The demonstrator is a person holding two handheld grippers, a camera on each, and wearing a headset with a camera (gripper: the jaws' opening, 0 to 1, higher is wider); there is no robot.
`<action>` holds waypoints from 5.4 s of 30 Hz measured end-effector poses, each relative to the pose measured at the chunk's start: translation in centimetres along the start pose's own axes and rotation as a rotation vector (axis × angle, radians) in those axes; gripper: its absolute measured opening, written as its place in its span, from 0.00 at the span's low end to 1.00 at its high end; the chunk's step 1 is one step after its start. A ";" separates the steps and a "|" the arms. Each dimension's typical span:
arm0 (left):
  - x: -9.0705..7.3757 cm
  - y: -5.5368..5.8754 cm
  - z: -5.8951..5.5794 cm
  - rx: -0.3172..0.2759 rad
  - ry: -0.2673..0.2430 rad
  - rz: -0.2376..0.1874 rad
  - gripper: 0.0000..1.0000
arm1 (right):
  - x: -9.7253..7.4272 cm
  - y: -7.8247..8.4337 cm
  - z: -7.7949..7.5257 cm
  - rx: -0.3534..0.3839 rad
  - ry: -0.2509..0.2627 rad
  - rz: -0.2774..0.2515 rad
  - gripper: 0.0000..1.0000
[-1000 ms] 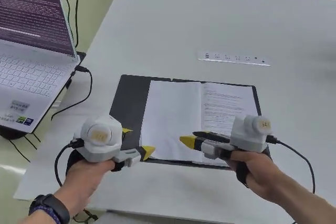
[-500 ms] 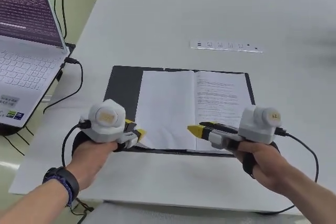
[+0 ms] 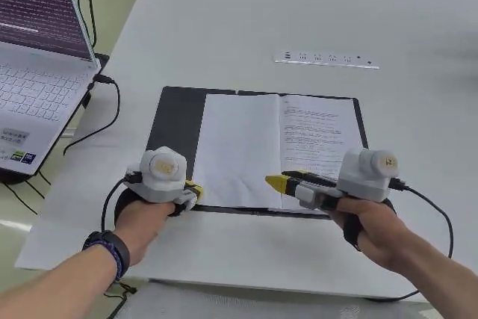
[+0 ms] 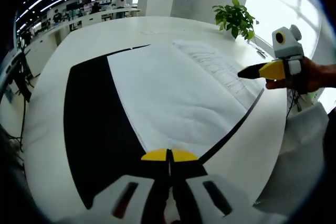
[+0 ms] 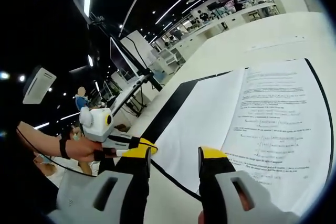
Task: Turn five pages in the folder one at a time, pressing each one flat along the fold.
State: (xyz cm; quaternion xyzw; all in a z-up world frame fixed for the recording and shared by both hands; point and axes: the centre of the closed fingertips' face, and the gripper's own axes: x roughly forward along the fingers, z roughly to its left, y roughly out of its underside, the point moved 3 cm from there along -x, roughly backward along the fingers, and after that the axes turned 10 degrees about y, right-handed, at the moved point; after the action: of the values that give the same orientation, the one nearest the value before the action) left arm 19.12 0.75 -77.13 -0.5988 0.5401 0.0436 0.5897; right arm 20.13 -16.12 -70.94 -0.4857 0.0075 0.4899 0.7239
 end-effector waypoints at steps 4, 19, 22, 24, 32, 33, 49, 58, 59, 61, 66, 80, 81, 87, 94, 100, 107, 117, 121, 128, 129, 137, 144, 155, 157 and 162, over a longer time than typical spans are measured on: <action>-0.1 -0.1 0.0 0.014 -0.001 -0.008 0.00 | 0.2 -0.2 -0.1 -0.002 -0.003 0.001 0.33; -0.2 -0.1 0.1 0.003 -0.012 -0.008 0.00 | 2.3 -2.3 -2.2 -0.022 0.031 -0.007 0.21; -0.1 -0.2 0.2 -0.011 -0.006 -0.006 0.00 | 3.0 -2.8 -2.7 -0.010 0.046 -0.020 0.16; -0.1 -0.2 0.3 -0.024 -0.006 -0.004 0.00 | 3.8 -2.8 -3.6 0.012 0.067 -0.011 0.11; -0.1 -0.1 0.3 -0.012 -0.013 -0.002 0.00 | 6.1 -3.2 -5.9 0.044 0.132 0.011 0.04; -0.1 -0.1 0.2 -0.012 -0.016 -0.003 0.00 | 6.4 -3.4 -6.1 0.067 0.126 -0.002 0.04; -0.1 -0.1 0.4 -0.055 -0.025 -0.012 0.00 | 8.1 -4.2 -5.7 0.119 0.131 -0.014 0.00; -0.1 0.0 0.4 -0.067 -0.030 -0.021 0.00 | 9.0 -6.1 -6.1 0.143 0.164 -0.077 0.00; -0.1 0.0 0.4 -0.068 -0.030 -0.022 0.00 | 9.3 -6.3 -6.4 0.171 0.168 -0.083 0.00; -0.1 0.0 0.5 -0.069 -0.030 -0.023 0.00 | 9.5 -6.6 -6.6 0.193 0.165 -0.091 0.00; -0.1 0.0 0.4 -0.086 -0.029 -0.032 0.00 | 9.7 -7.3 -6.6 0.212 0.167 -0.112 0.00; -0.2 0.0 0.4 -0.103 -0.038 -0.039 0.00 | 11.6 -10.1 -8.9 0.300 0.209 -0.201 0.00; -0.2 0.0 0.3 -0.105 -0.042 -0.040 0.00 | 11.9 -10.2 -9.0 0.302 0.211 -0.200 0.00; -0.2 0.0 0.3 -0.110 -0.050 -0.043 0.00 | 13.7 -11.7 -10.5 0.303 0.223 -0.212 0.00; -0.1 0.0 0.5 -0.115 -0.054 -0.050 0.00 | 15.2 -13.2 -12.8 0.358 0.241 -0.260 0.00; 0.1 0.0 0.6 -0.114 -0.054 -0.049 0.00 | 16.0 -13.5 -14.3 0.355 0.237 -0.268 0.00; 0.1 0.0 0.5 -0.104 -0.051 -0.047 0.00 | 15.2 -12.4 -13.1 0.275 0.208 -0.230 0.00; 0.1 0.0 0.5 -0.091 -0.052 -0.042 0.00 | 11.8 -9.3 -8.0 0.165 0.117 -0.168 0.00; 0.0 0.0 0.4 -0.087 -0.049 -0.041 0.00 | 11.1 -8.7 -7.5 0.150 0.108 -0.164 0.00; -0.1 0.0 0.3 -0.084 -0.052 -0.047 0.00 | 10.2 -7.1 -6.5 0.130 0.093 -0.161 0.00; -0.2 0.0 0.3 -0.084 -0.051 -0.047 0.00 | 10.1 -6.9 -6.4 0.125 0.095 -0.159 0.00; -0.2 0.1 0.3 -0.077 -0.049 -0.052 0.00 | 9.5 -5.9 -5.9 0.109 0.111 -0.157 0.00; -0.3 0.1 0.2 -0.064 -0.043 -0.054 0.00 | 8.8 -4.4 -5.0 0.088 0.117 -0.136 0.00; -0.2 0.1 0.2 -0.049 -0.040 -0.055 0.00 | 7.5 -2.4 -4.0 0.088 0.130 -0.133 0.00; -0.2 0.1 0.2 -0.047 -0.039 -0.055 0.00 | 7.2 -1.9 -3.8 0.086 0.127 -0.128 0.00; -0.2 0.1 0.2 -0.039 -0.037 -0.053 0.00 | 6.2 -0.5 -3.5 0.093 0.119 -0.120 0.00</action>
State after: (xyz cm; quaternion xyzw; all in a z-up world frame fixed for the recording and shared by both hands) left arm 19.14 1.06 -77.14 -0.6235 0.5120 0.0494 0.5888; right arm 25.38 -14.26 -75.45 -0.4793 0.0440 0.4150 0.7721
